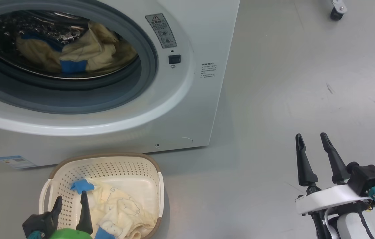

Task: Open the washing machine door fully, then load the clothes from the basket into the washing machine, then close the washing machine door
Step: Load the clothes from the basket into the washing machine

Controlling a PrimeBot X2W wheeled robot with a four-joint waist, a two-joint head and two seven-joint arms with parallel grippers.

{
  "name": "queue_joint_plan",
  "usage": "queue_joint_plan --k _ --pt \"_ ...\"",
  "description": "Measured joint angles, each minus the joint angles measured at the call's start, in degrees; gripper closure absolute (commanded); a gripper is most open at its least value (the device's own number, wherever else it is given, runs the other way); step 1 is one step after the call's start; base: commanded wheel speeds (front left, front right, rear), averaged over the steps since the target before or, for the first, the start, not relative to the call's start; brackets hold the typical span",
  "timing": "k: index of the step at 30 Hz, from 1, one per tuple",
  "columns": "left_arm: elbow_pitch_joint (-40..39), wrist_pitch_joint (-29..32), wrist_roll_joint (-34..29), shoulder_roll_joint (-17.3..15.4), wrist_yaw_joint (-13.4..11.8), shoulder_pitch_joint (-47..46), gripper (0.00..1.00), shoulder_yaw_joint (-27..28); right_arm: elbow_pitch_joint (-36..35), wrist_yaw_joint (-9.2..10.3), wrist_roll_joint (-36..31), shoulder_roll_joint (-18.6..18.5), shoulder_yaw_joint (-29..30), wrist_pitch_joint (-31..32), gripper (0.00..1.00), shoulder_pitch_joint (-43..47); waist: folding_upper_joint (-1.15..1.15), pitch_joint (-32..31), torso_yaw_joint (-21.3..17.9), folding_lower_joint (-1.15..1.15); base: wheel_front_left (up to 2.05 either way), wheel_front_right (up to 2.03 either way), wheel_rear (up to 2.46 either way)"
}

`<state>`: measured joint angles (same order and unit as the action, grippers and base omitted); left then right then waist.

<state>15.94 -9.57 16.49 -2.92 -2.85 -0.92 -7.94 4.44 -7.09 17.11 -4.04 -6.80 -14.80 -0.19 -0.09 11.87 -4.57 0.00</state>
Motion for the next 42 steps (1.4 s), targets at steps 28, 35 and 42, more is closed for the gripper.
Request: queue_joint_plan --k 28,35,42 --pt "15.0 19.4 3.5 -3.4 5.8 -14.7 0.00 -0.6 -0.4 0.00 0.0 0.6 -1.2 0.0 0.00 -9.6 0.00 16.0 -4.9 0.01 0.00 0.00 0.00" --pt "19.1 22.8 4.6 -3.9 6.7 -17.7 0.00 -1.1 -0.5 0.00 0.0 0.6 -1.0 0.0 0.00 -11.1 0.00 19.0 -5.5 0.01 0.00 0.00 0.00" --pt "22.3 24.3 5.3 -4.1 6.7 -21.4 0.00 -0.5 -0.6 0.00 -0.5 0.6 -0.5 0.0 0.00 -12.2 0.00 22.2 -5.9 0.01 0.00 0.00 0.00"
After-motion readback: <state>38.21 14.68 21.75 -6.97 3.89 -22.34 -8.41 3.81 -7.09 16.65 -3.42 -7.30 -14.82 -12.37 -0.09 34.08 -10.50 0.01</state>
